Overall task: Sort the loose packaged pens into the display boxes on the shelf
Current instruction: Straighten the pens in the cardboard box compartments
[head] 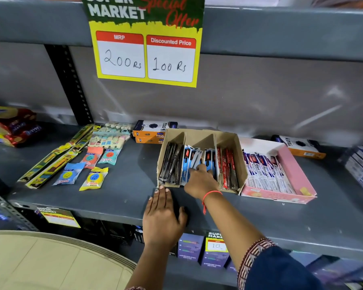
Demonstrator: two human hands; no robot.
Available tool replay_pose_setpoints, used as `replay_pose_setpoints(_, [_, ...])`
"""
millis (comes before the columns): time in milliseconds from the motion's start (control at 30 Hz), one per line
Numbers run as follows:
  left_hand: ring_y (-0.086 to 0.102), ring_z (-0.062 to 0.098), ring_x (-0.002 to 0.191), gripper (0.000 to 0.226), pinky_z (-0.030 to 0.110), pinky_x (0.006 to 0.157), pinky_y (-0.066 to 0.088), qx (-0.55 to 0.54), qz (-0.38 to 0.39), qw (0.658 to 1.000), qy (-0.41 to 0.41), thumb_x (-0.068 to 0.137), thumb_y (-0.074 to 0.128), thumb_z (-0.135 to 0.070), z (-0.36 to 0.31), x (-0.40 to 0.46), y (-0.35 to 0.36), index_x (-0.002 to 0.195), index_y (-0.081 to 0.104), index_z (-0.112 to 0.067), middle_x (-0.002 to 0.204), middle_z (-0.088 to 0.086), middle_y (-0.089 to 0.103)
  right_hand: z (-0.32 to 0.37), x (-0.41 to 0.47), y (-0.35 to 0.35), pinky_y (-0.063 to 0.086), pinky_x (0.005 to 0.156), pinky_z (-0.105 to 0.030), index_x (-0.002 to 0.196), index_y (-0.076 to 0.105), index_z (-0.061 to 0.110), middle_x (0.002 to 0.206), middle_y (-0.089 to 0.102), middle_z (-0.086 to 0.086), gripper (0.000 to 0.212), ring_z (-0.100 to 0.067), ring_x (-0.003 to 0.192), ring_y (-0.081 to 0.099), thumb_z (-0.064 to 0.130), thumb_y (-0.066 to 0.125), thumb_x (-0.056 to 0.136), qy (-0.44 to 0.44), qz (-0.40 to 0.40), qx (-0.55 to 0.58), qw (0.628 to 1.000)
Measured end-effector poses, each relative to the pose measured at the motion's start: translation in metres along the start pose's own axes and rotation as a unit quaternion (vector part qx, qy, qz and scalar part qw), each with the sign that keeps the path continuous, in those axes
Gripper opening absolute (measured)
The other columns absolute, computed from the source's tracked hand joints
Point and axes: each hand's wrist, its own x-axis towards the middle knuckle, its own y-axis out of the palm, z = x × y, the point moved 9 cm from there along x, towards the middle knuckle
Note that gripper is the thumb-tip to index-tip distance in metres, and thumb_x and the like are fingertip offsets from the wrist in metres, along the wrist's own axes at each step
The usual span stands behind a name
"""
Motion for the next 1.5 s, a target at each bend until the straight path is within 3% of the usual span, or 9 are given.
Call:
replay_pose_setpoints(167, [0.06, 0.036, 0.106, 0.066, 0.047, 0.092, 0.045, 0.002, 0.0, 1.0, -0.002, 0.077, 0.037, -0.042, 0.0, 0.0, 0.0, 0.114, 0.059, 0.008, 0.116, 0.026, 0.061, 0.0, -0.015, 0.0, 0.047, 0.094, -0.042, 0.124, 0.053, 0.005, 0.138, 0.035, -0.012, 0.039, -0.036, 0.126, 0.036, 0.012, 0.048, 0.085, -0.009, -0.013, -0.054, 0.998])
replay_pose_setpoints(533, [0.061, 0.038, 0.104, 0.066, 0.05, 0.088, 0.047, 0.001, 0.009, 1.0, -0.007, 0.075, 0.037, -0.042, -0.001, 0.001, 0.001, 0.111, 0.06, 0.008, 0.113, 0.027, 0.062, -0.01, -0.018, 0.004, 0.043, 0.097, -0.04, 0.129, 0.05, 0.009, 0.136, 0.042, -0.008, 0.051, -0.031, 0.127, 0.037, 0.036, 0.055, 0.085, -0.007, -0.015, -0.088, 0.996])
replay_pose_setpoints(833, [0.06, 0.037, 0.106, 0.066, 0.048, 0.089, 0.046, -0.001, 0.012, 1.0, -0.01, 0.074, 0.037, -0.042, 0.0, 0.001, 0.002, 0.112, 0.06, 0.007, 0.114, 0.026, 0.062, 0.0, -0.024, 0.004, 0.051, 0.09, -0.042, 0.13, 0.047, -0.002, 0.134, 0.047, -0.019, 0.039, -0.035, 0.126, 0.044, 0.007, 0.044, 0.093, -0.033, -0.065, -0.188, 0.979])
replay_pose_setpoints(1000, [0.06, 0.037, 0.106, 0.066, 0.048, 0.09, 0.046, -0.002, 0.013, 1.0, -0.01, 0.075, 0.037, -0.043, -0.001, 0.001, 0.001, 0.113, 0.06, 0.007, 0.114, 0.027, 0.062, 0.004, -0.028, -0.002, 0.054, 0.085, -0.04, 0.138, 0.034, -0.003, 0.128, 0.051, -0.024, 0.046, -0.035, 0.114, 0.058, -0.005, 0.041, 0.092, -0.05, -0.105, -0.205, 0.972])
replay_pose_setpoints(1233, [0.06, 0.037, 0.106, 0.067, 0.048, 0.089, 0.046, 0.001, 0.016, 1.0, -0.009, 0.076, 0.036, -0.043, -0.001, 0.0, 0.001, 0.113, 0.059, 0.008, 0.114, 0.026, 0.062, -0.01, -0.027, -0.023, 0.052, 0.087, -0.041, 0.126, 0.049, -0.001, 0.123, 0.059, -0.021, 0.038, -0.036, 0.111, 0.062, -0.007, 0.039, 0.09, 0.022, -0.119, -0.053, 0.991])
replay_pose_setpoints(1500, [0.06, 0.037, 0.106, 0.067, 0.048, 0.09, 0.046, 0.009, 0.014, 1.0, -0.008, 0.076, 0.036, -0.043, 0.0, 0.001, 0.002, 0.114, 0.06, 0.006, 0.116, 0.025, 0.062, -0.022, -0.021, -0.028, 0.052, 0.082, -0.036, 0.111, 0.058, -0.005, 0.112, 0.065, -0.025, 0.033, -0.037, 0.104, 0.063, -0.01, 0.037, 0.086, 0.053, -0.136, 0.079, 0.986])
